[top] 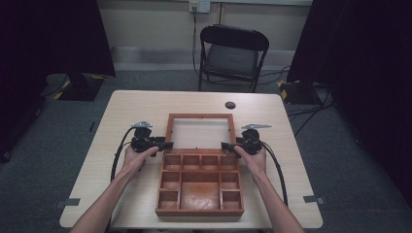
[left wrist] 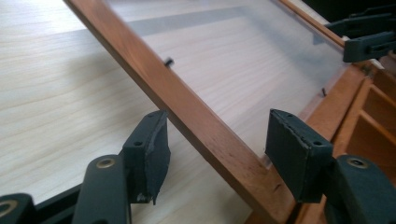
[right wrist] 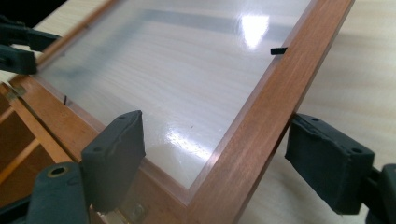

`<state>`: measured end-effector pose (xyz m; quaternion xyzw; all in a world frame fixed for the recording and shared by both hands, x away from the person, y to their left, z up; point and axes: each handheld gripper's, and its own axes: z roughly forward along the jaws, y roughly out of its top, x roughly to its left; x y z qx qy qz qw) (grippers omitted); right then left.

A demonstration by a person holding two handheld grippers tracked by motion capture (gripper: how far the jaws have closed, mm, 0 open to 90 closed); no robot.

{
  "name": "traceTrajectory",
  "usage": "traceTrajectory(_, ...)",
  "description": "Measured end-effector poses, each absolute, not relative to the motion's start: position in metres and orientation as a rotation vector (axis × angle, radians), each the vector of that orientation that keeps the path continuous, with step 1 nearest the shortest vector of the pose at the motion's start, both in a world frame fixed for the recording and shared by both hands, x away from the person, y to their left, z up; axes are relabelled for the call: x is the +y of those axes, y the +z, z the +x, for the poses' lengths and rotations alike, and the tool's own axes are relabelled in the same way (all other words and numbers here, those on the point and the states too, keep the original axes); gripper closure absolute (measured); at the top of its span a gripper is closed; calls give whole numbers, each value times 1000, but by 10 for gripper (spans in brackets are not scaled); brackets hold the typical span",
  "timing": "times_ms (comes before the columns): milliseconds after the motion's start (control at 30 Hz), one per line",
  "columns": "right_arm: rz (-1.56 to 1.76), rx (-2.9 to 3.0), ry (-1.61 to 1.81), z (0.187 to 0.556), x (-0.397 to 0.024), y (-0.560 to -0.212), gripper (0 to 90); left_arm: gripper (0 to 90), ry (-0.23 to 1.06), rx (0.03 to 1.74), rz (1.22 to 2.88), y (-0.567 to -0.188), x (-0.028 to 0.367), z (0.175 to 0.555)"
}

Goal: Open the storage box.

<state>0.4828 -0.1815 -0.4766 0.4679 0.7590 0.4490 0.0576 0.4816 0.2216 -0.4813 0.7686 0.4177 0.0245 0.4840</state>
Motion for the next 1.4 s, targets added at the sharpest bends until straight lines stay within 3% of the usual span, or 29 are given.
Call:
traceTrajectory(433,1421,2271,1372,475,-197,-473,186,322,116,1032,1902,-473,236,471)
traceTrajectory(933,1544,2214,1153,407,-272,-470,147,217,283,1152,2011,-476,302,418)
traceTrajectory(1033,1560,2196,1028,394,-284,-478,147,217,282,1190,2046,-485,304,413)
traceTrajectory(1233,1512,2124,827,386,-292,-491,138,210,439,1128,2122,-495,297,405)
traceTrajectory(1267,1498,2104,818,385,-291,-493,124,210,487,1113,2092,-501,297,404)
traceTrajectory(1300,1498,2104,818,385,-291,-493,124,155,487,1113,2092,-501,297,404)
traceTrajectory(1400,1475,2047,866,385,-288,-500,56,151,496,1126,2078,-502,296,403)
